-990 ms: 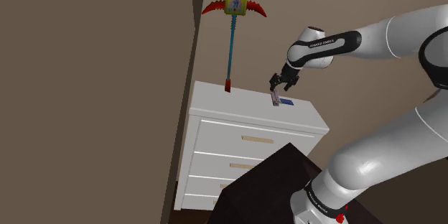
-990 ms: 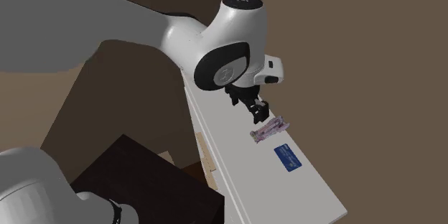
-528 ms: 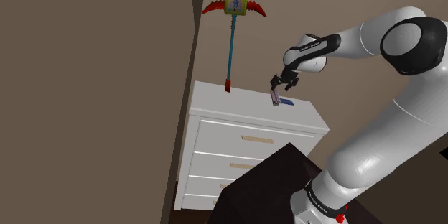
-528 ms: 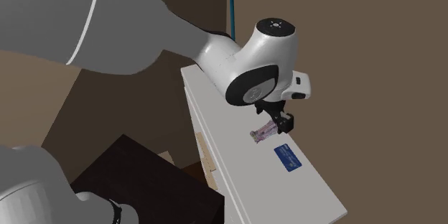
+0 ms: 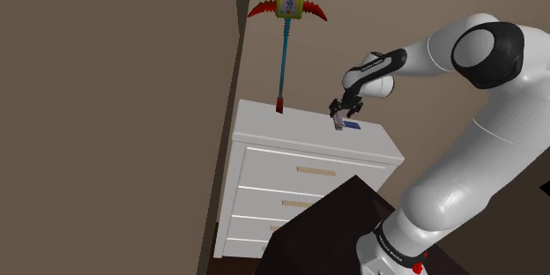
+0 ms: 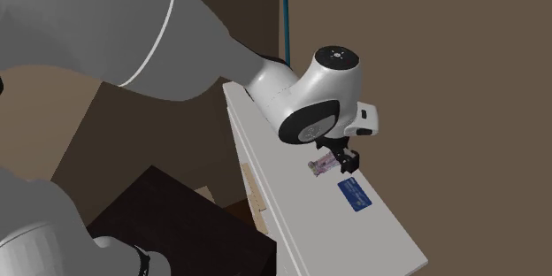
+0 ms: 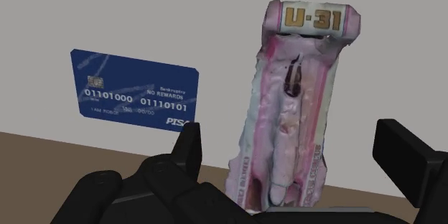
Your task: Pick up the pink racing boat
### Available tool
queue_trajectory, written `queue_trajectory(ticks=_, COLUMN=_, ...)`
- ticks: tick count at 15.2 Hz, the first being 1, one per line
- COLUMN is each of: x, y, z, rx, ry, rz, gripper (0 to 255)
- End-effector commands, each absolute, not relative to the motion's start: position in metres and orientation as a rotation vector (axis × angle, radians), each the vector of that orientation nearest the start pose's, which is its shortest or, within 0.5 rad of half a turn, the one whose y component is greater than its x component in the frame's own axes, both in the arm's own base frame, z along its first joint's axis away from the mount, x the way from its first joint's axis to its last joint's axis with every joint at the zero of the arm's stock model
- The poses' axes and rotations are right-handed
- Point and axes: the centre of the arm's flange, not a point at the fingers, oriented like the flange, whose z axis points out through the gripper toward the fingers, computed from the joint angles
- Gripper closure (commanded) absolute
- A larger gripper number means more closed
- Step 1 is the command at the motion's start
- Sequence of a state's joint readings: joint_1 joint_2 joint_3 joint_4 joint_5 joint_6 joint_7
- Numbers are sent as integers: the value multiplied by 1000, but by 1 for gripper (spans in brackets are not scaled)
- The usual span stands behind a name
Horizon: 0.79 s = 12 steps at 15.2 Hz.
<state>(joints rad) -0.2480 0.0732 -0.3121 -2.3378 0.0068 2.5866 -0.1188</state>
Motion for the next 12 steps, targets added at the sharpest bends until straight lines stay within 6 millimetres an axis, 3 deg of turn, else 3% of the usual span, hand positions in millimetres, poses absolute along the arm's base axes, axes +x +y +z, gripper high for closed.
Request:
queue_trajectory(ticks=1, x=448, y=-281, z=320, rx=-3129, ry=706, rz=-263, gripper=0)
queue_trajectory(ticks=2, x=448, y=-282, z=320, rx=-3129, ry=706, rz=-263, gripper=255)
queue_trajectory(ticks=12, x=448, y=-281, z=325, rx=-3129, ry=706, rz=-263, gripper=255)
